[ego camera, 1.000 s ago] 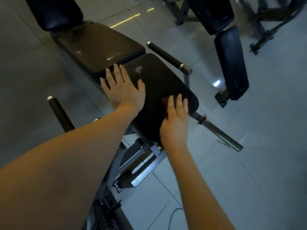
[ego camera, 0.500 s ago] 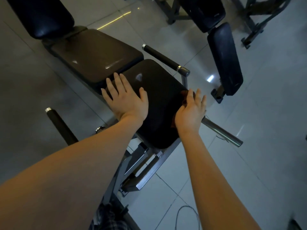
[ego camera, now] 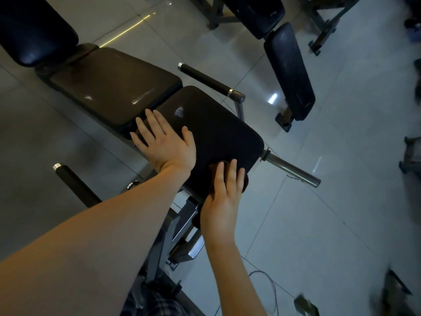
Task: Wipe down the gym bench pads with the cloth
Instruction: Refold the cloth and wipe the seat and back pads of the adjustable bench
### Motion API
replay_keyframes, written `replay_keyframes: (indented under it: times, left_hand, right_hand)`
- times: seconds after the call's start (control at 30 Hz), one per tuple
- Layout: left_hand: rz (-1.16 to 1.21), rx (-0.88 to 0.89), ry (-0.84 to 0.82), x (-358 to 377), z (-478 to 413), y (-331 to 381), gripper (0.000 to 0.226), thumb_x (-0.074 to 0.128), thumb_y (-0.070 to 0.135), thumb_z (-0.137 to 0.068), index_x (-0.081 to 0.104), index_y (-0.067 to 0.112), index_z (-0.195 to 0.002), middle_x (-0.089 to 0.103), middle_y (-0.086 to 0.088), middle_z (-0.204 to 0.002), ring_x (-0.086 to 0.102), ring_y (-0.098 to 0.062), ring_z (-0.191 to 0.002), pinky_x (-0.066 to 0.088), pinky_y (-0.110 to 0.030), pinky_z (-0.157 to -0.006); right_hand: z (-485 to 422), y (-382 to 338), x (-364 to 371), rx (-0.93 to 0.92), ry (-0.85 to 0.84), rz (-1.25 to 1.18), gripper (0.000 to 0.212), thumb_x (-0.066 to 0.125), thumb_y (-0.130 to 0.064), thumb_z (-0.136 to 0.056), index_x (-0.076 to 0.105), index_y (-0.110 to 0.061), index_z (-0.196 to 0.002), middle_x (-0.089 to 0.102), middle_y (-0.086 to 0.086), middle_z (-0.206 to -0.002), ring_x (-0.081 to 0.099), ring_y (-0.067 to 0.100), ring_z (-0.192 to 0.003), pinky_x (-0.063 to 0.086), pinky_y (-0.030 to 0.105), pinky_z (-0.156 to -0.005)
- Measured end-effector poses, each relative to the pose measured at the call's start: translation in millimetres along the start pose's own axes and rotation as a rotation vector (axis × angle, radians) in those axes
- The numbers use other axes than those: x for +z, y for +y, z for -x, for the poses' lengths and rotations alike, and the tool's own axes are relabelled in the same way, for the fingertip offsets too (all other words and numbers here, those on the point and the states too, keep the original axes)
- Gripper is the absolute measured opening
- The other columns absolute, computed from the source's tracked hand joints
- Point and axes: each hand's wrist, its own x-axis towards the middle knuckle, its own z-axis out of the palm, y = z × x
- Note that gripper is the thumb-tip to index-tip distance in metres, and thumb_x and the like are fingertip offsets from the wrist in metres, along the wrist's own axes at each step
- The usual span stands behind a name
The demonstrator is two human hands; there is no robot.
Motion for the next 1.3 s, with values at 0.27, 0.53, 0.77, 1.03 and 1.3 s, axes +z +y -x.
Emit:
replay_keyframes:
  times: [0.27, 0.53, 0.77, 1.03, 1.3]
  left_hand:
    - [0.009, -0.022, 0.006, 3, -1, -1, 0.077, 0.026, 0.053, -0.098, 0.007, 0.009, -0.157, 0.004, -0.007, -0.166, 0.000, -0.031, -0.152, -0.002, -0.052, -0.121]
    - [0.015, 0.001, -0.018, 0, 0, 1, 0.077, 0.025, 0.053, -0.098, 0.005, 0.008, -0.157, 0.002, -0.007, -0.166, -0.001, -0.031, -0.152, -0.001, -0.053, -0.122]
    - [0.016, -0.003, -0.012, -2, 0, -1, 0.077, 0.026, 0.052, -0.098, 0.005, 0.007, -0.157, 0.003, -0.008, -0.166, 0.001, -0.032, -0.152, 0.000, -0.054, -0.122]
    - [0.037, 0.014, -0.019, 0, 1, -3, 0.080, 0.029, 0.056, -0.097, 0.004, 0.008, -0.157, 0.001, -0.007, -0.166, -0.002, -0.030, -0.152, -0.003, -0.052, -0.121]
    - [0.238, 0.154, -0.077, -11, 3, -18, 0.076, 0.048, 0.042, -0.095, 0.017, 0.011, -0.157, 0.000, -0.012, -0.165, -0.007, -0.029, -0.152, -0.010, -0.049, -0.120]
  right_hand:
    - [-128, 19, -30, 0.130, -0.072, 0.138, 0.055, 0.038, -0.006, -0.100, 0.028, -0.020, -0.152, 0.006, 0.002, -0.164, -0.006, 0.026, -0.150, 0.004, 0.046, -0.121]
    - [-110, 7, -20, 0.133, -0.061, 0.241, 0.060, 0.038, -0.009, -0.100, 0.016, -0.020, -0.155, 0.002, 0.003, -0.164, -0.006, 0.023, -0.150, 0.003, 0.053, -0.121]
    - [-10, -4, 0, -0.005, -0.107, 0.109, 0.059, 0.036, -0.011, -0.090, 0.033, -0.011, -0.149, 0.021, 0.012, -0.160, 0.009, 0.032, -0.148, 0.026, 0.063, -0.113]
    - [-117, 6, -22, 0.118, -0.091, 0.216, 0.053, 0.037, -0.014, -0.101, 0.028, -0.025, -0.152, 0.008, 0.000, -0.164, -0.004, 0.022, -0.150, 0.000, 0.060, -0.118]
    - [-91, 10, -25, 0.066, -0.077, 0.117, 0.056, 0.038, -0.007, -0.099, 0.026, -0.021, -0.153, 0.010, 0.002, -0.163, -0.003, 0.023, -0.150, 0.002, 0.057, -0.120]
